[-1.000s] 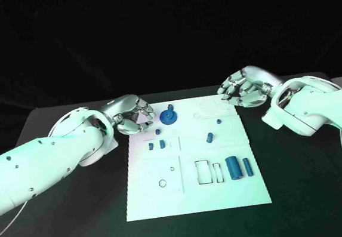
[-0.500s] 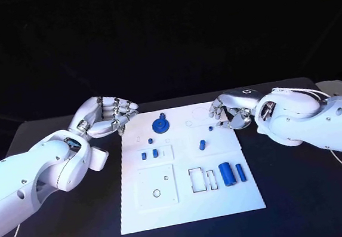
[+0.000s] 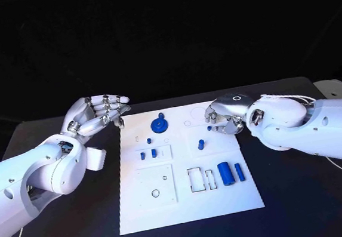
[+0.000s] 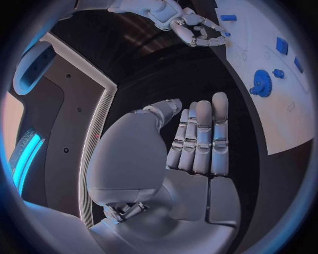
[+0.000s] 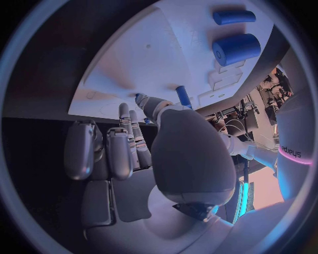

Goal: Assemble the parts on the task board

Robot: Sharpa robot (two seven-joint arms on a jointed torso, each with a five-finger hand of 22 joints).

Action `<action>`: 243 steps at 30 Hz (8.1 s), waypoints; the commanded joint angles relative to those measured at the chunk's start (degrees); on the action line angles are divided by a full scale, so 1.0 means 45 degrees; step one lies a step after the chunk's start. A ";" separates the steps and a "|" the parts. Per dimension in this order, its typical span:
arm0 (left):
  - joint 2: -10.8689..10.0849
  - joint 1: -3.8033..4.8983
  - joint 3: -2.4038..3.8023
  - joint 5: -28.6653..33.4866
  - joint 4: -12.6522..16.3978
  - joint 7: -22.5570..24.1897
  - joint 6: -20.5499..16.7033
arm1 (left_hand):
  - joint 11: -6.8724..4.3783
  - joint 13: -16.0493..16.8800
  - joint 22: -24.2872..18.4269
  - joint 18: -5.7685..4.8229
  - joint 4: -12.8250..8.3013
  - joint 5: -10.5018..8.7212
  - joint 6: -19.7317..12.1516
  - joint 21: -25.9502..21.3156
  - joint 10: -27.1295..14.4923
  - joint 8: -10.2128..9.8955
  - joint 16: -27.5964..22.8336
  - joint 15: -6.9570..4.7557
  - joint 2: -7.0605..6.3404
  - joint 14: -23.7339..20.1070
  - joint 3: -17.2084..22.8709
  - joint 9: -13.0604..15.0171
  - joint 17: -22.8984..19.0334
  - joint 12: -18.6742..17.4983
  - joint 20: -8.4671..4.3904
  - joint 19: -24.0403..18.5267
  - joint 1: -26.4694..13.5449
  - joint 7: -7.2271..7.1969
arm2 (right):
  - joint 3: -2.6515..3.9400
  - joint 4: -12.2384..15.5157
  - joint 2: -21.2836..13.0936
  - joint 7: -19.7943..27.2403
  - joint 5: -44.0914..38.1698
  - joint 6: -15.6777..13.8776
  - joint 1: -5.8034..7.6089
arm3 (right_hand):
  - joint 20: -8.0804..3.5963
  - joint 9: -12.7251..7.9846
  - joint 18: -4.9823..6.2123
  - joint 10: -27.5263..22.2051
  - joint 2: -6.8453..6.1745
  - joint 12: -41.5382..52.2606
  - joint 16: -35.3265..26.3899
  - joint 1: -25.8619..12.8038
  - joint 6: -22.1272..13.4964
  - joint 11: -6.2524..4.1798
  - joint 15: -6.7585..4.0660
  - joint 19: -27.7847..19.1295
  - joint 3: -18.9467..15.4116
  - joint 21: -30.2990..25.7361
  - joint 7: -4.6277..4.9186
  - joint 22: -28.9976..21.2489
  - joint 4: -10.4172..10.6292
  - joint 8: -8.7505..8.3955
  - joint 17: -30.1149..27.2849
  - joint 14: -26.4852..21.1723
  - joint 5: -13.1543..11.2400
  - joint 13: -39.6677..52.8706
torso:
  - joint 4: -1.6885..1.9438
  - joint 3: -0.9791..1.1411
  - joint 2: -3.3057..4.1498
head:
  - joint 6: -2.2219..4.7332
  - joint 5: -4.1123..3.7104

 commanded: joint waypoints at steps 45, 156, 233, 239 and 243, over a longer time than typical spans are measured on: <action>-0.0134 0.0000 0.0006 0.1144 0.0208 -0.0223 0.0618 | 0.0051 0.0208 -0.0116 0.0078 -0.0132 0.0016 -0.0104 -0.0182 -0.0436 0.0043 0.0059 0.0022 0.0298 -0.0062 -0.0125 -0.0080 -0.0100 0.0405 -0.0008 0.0109 0.0148 0.0028 | -0.0037 -0.0225 0.0756 -0.1246 -0.2195 0.0910 -0.0439 | -0.0218 0.0324 -0.0620 0.1733 0.1022 0.0180 0.0536 0.0397 0.1589 -0.0449 -0.0324 0.0685 0.0816 0.2207 -0.0329 0.2309 -0.0973 0.0649 0.0952 0.0885 0.0223 0.0436 | -0.0012 0.0021 0.0003 | -0.0253 -0.0153; 0.0522 0.0005 -0.0001 0.1388 -0.0586 -0.0693 0.1310 | 0.0258 0.0454 -0.0250 0.0069 -0.0161 0.0032 -0.0541 -0.0415 -0.1347 -0.0085 0.0071 0.0196 0.0364 -0.0347 -0.0257 -0.0239 -0.0323 0.0973 0.0130 0.0054 0.0119 0.0224 | 0.0001 0.2024 0.2578 -0.0204 -0.0851 -0.2162 -0.2449 | -0.0264 0.0384 -0.0646 0.1697 0.1039 0.0014 0.0539 0.0306 0.1456 -0.0427 -0.0327 0.0724 0.0874 0.2338 -0.0289 0.2398 -0.1132 0.0628 0.0893 0.0879 0.0266 0.0524 | 0.0013 0.0004 -0.0034 | -0.0915 0.2487; 0.0418 0.0008 -0.0002 0.1339 -0.0553 -0.0864 0.1616 | 0.0247 0.0513 -0.0268 0.0077 -0.0168 0.0016 -0.0538 -0.0443 -0.1427 -0.0044 0.0093 0.0188 0.0468 -0.0361 -0.0239 -0.0244 -0.0363 0.1143 0.0136 0.0060 0.0171 0.0215 | 0.0271 0.2605 -0.0915 -0.0089 -0.0031 0.0864 -0.0341 | 0.0196 -0.0170 0.0017 -0.0709 0.0535 -0.0967 -0.0450 0.0411 -0.0322 0.0122 0.0142 -0.0416 -0.2538 -0.1330 -0.0004 0.0768 0.0291 -0.1007 -0.0858 0.0365 0.0200 -0.0153 | 0.0038 0.0009 -0.0033 | -0.0414 0.1477; 0.0406 0.0008 -0.0002 0.1339 -0.0553 -0.0863 0.1634 | 0.0245 0.0522 -0.0270 0.0077 -0.0172 0.0010 -0.0535 -0.0445 -0.1435 -0.0036 0.0096 0.0187 0.0472 -0.0363 -0.0242 -0.0244 -0.0369 0.1171 0.0136 0.0062 0.0177 0.0214 | 0.0238 0.2465 -0.0725 -0.0146 -0.0212 0.1117 -0.0371 | 0.0161 -0.0175 -0.0051 -0.0491 0.0531 -0.0845 -0.0347 0.0476 -0.0199 0.0080 0.0106 -0.0249 -0.2443 -0.0990 0.0003 0.0924 0.0391 -0.0986 -0.0763 0.0433 0.0209 -0.0181 | 0.0030 -0.0006 -0.0034 | -0.0437 0.1481; 0.0399 0.0008 -0.0002 0.1339 -0.0549 -0.0872 0.1636 | 0.0245 0.0522 -0.0270 0.0077 -0.0172 0.0010 -0.0535 -0.0445 -0.1435 -0.0036 0.0096 0.0187 0.0472 -0.0363 -0.0242 -0.0244 -0.0369 0.1171 0.0136 0.0062 0.0177 0.0214 | 0.0225 0.2368 -0.0592 -0.0194 -0.0224 0.1023 -0.0404 | 0.0131 -0.0173 -0.0086 -0.0313 0.0626 -0.0787 -0.0331 0.0606 -0.0012 0.0058 0.0073 -0.0152 -0.2159 -0.0823 -0.0019 0.1005 0.0464 -0.0938 -0.0772 0.0449 0.0265 -0.0241 | 0.0021 0.0002 -0.0031 | -0.0476 0.1517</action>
